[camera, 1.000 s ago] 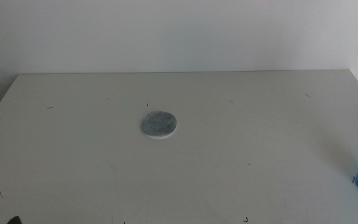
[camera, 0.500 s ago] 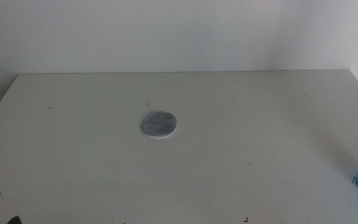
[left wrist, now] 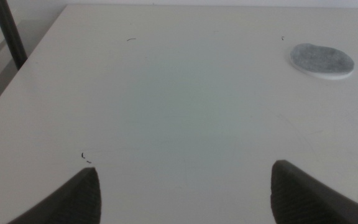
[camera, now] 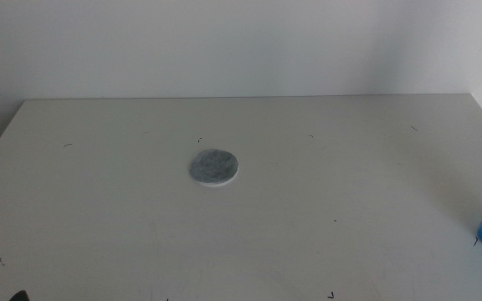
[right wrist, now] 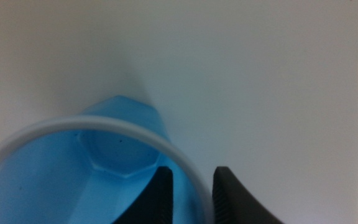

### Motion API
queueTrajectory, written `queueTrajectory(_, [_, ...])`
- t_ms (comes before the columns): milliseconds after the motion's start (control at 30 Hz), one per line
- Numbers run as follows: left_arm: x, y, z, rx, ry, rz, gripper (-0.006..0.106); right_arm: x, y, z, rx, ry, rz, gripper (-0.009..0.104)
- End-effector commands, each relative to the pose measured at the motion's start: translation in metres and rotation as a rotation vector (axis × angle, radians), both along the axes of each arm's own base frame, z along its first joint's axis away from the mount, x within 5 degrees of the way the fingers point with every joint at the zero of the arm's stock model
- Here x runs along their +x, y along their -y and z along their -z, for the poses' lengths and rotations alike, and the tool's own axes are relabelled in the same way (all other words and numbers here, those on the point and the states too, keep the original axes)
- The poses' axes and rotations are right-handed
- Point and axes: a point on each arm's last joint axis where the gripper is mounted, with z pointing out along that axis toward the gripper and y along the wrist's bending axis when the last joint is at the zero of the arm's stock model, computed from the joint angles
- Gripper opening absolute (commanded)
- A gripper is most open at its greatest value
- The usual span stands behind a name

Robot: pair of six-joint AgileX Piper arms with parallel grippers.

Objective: Place an empty cup on a cup mat.

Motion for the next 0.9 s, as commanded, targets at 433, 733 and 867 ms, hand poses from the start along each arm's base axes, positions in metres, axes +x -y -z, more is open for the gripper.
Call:
queueTrajectory(433, [0.001, 0.000, -0.009, -0.016, 0.086, 0.000, 0.105, 0.016, -0.032, -0.045, 0.028, 0.035, 0.013, -0.001])
queueTrajectory(733, [0.001, 0.000, -0.009, -0.016, 0.086, 0.000, 0.105, 0.047, -0.106, -0.112, 0.078, 0.165, 0.029, -0.001])
queueTrajectory(867, [0.001, 0.000, -0.009, -0.016, 0.086, 0.000, 0.105, 0.061, -0.144, -0.131, 0.095, 0.188, -0.023, 0.000])
